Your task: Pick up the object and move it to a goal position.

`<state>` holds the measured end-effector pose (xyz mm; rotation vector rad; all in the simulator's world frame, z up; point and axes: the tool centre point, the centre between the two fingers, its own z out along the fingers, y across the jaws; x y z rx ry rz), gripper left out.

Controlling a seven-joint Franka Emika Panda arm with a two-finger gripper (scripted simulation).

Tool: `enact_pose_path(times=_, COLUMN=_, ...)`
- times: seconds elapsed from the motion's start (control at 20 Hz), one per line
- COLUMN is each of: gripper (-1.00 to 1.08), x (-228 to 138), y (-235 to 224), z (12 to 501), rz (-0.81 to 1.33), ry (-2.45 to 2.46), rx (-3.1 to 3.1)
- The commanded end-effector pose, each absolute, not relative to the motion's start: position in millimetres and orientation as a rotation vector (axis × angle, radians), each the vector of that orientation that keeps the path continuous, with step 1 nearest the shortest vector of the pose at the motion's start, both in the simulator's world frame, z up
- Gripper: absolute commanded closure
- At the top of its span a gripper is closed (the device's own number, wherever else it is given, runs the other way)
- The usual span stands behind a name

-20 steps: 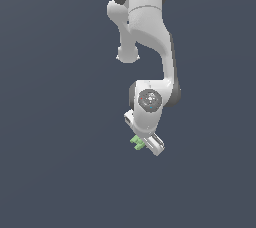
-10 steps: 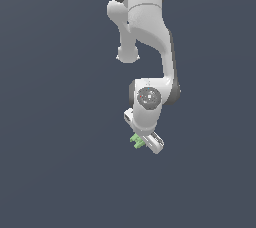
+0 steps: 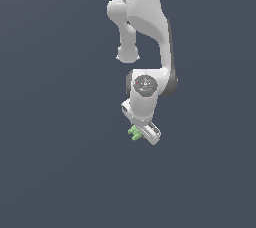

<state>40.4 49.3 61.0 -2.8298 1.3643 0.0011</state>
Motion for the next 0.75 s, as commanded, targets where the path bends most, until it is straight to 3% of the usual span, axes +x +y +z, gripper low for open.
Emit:
enact_pose_path(times=0.0, gripper=1.08, x=30.7, y=45.8, z=67.9, rz=0.001, ry=1.364, rx=-2.829)
enact_pose_path(times=0.7, gripper=1.08, x=8.8, y=37.2, z=84.9, rz=0.000, ry=1.364, rx=-2.830)
